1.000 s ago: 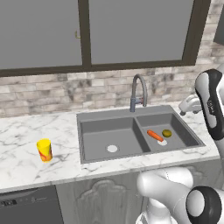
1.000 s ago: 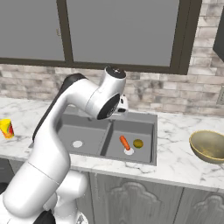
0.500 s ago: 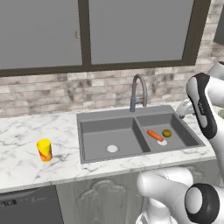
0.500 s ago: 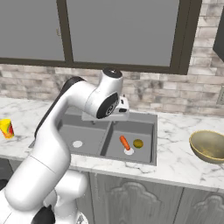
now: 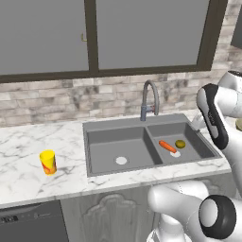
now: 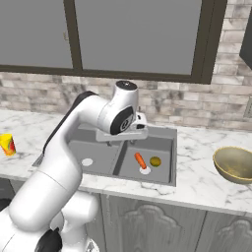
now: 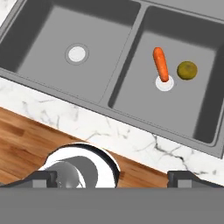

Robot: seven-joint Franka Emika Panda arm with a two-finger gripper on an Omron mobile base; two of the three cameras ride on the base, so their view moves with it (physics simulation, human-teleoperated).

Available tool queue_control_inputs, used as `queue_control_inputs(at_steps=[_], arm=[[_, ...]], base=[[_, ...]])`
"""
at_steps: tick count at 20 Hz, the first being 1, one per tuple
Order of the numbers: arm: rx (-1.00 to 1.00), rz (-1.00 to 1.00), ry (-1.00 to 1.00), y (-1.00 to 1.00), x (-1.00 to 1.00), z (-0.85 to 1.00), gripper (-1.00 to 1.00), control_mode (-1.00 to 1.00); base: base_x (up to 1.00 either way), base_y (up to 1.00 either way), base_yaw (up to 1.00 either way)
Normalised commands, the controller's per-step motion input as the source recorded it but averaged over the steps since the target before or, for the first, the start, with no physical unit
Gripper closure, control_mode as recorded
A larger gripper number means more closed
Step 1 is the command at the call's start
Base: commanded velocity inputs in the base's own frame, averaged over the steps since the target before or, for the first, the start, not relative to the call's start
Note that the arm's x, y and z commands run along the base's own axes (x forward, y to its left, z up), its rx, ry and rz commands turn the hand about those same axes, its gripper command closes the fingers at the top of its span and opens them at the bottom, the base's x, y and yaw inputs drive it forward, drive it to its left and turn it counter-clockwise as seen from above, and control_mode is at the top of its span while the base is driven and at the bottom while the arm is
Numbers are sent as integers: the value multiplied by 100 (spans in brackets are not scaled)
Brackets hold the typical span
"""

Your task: Remove the carrot and orange from the sink. Then move the bowl and cup from the counter to the sink for washing.

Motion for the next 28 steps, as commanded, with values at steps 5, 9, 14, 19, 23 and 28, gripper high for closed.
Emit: queue_control_inputs(at_steps=[5, 9, 14, 19, 23, 28], arm=[[0, 10, 0, -9, 8, -19, -100, -100], [0, 5, 0, -2, 17, -20, -100, -100], [0, 0, 0, 0, 24, -19, -100, -100], [0, 0, 0, 0, 19, -22, -100, -100], [0, 0, -2, -1, 14, -24, -100, -100], [0, 0, -6, 0, 16, -24, -100, -100]], base=[[0, 0, 0], [0, 0, 0], [0, 0, 0], [0, 0, 0], [0, 0, 0], [0, 0, 0]])
